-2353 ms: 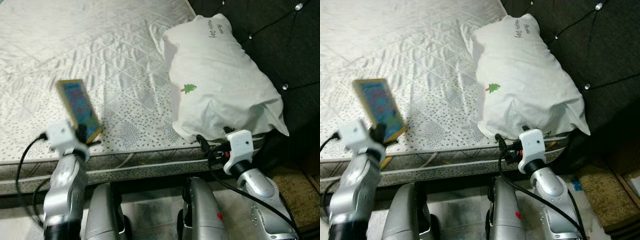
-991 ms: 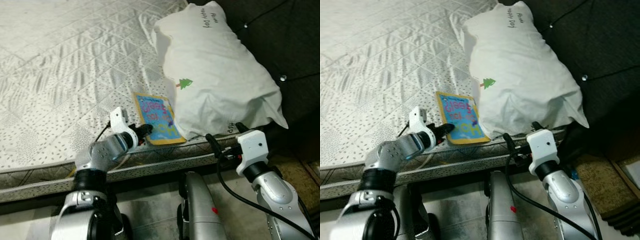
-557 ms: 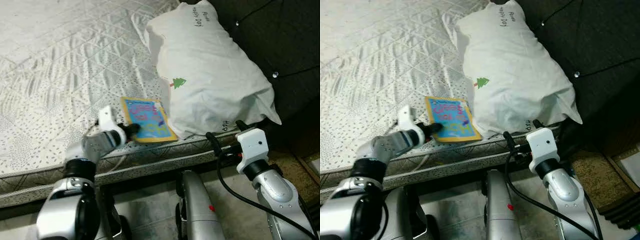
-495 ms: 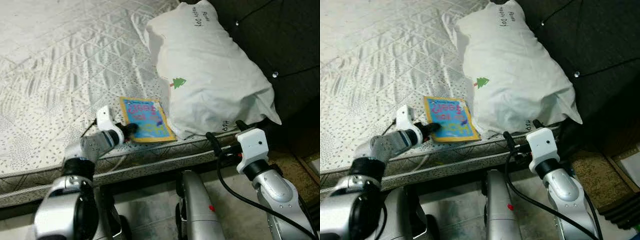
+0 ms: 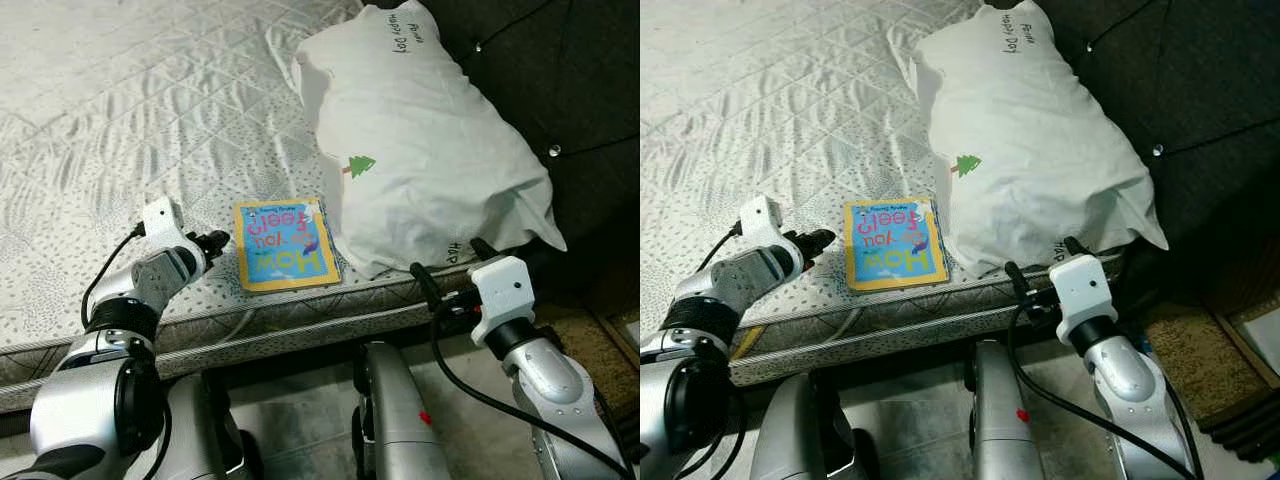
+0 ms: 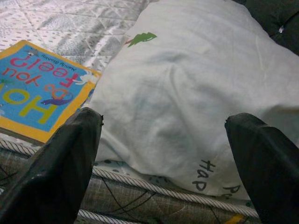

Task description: Clean up the room

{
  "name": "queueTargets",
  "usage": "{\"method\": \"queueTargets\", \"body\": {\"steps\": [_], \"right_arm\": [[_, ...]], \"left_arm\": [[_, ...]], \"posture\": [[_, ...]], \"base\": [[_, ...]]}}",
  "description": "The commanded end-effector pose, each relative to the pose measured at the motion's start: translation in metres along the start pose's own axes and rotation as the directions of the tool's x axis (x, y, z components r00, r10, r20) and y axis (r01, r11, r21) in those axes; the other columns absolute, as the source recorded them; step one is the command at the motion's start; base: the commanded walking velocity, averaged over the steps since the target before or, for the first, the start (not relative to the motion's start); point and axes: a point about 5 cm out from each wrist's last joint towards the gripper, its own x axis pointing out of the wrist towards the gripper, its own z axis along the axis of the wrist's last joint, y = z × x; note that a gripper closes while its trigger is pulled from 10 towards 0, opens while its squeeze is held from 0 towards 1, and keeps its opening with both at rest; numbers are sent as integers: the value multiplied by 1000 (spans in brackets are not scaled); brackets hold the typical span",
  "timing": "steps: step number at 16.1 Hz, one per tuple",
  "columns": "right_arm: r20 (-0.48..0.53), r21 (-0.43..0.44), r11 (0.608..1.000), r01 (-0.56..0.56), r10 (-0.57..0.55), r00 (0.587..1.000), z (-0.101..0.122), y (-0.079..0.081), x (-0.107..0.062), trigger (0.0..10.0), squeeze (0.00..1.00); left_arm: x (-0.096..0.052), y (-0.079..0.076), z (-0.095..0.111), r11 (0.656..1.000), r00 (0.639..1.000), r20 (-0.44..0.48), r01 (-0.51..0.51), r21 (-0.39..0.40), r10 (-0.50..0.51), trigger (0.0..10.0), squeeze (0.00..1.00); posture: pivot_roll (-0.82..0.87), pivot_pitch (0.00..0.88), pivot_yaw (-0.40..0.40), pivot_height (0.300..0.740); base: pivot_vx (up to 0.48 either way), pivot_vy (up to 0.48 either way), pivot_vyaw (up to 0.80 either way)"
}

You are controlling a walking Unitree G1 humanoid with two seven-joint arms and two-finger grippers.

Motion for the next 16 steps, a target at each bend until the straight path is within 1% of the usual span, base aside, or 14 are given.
{"method": "queueTargets", "body": {"steps": [1, 2, 3, 4, 6, 7, 8, 9, 10, 12, 13, 14, 15, 16], "right_arm": [[-10, -3, 1000, -6, 6, 1000, -3, 2, -1, 10000, 0], [-9, -2, 1000, -6, 6, 1000, -3, 2, 0, 10000, 0], [-6, 20, 1000, -13, 13, 1000, -4, 6, 1, 10000, 0], [-3, 41, 999, -19, 19, 1000, -4, 8, 2, 10000, 0], [9, 89, 996, -13, 12, 1000, -2, 12, 5, 10000, 0], [7, 130, 992, 2, -3, 1000, -3, 16, 9, 10000, 0], [-5, 156, 988, 20, -19, 1000, -4, 18, 12, 10000, 0], [-1, 193, 981, 19, -19, 1000, -3, 21, 15, 10000, 0], [3, 223, 975, 12, -13, 1000, -2, 23, 17, 10000, 0], [10, 260, 966, 12, -16, 1000, 1, 32, 25, 10000, 0], [25, 267, 964, 18, -26, 999, 3, 33, 29, 10000, 0], [51, 285, 958, 27, -44, 998, 7, 32, 38, 10000, 0], [47, 305, 951, 54, -71, 996, 8, 31, 40, 10000, 0], [48, 302, 951, 71, -89, 995, 8, 28, 44, 10000, 0]], "left_arm": [[1, 2, -4, 1000, 1000, -7, -14, 28, 14, 10000, 1000], [1, 1, -4, 999, 1000, -4, -14, 29, 14, 10000, 1000], [-1, -3, -3, 991, 996, 78, -49, 124, 39, 10000, 1000], [-2, -6, -1, 992, 992, 123, -40, 117, 25, 10000, 1000], [-12, -10, -5, 987, 977, 214, -47, 152, 13, 10000, 1000], [-23, -9, -9, 989, 959, 284, -58, 137, 17, 10000, 1000], [-34, -9, -13, 985, 942, 335, -75, 154, 19, 10000, 1000], [-50, -7, -15, 980, 909, 416, -96, 172, 17, 10000, 1000], [-58, -6, -15, 972, 893, 451, -100, 213, -7, 10000, 1000], [-81, 8, -16, 921, 874, 486, -197, 336, 10, 10000, 1000], [-87, 12, -16, 911, 868, 497, -217, 351, 16, 10000, 1000], [-93, 19, -12, 857, 833, 546, -346, 382, 93, 10000, 1000], [-98, 20, -11, 855, 813, 572, -370, 364, 108, 10000, 1000], [-101, 18, -11, 814, 795, 594, -423, 397, 123, 10000, 725]], "posture": [[-265, 199, -15, 548], [-259, 198, -13, 548], [-246, 194, -10, 548], [-242, 193, -9, 548], [-224, 189, -6, 548], [-205, 183, 3, 548], [-194, 178, 8, 548], [-184, 176, 11, 548], [-168, 173, 10, 548], [-137, 164, 19, 548], [-130, 160, 21, 548], [-114, 147, 25, 548], [-112, 145, 25, 548], [-102, 136, 22, 548]], "base": [[0, 0, 0], [0, 0, 0], [0, 0, 0], [0, 0, 0], [0, 0, 0], [0, 0, 0], [0, 0, 0], [0, 0, 0], [0, 0, 0], [0, 0, 0], [0, 0, 0], [0, 0, 0], [0, 0, 0], [0, 0, 0]]}}
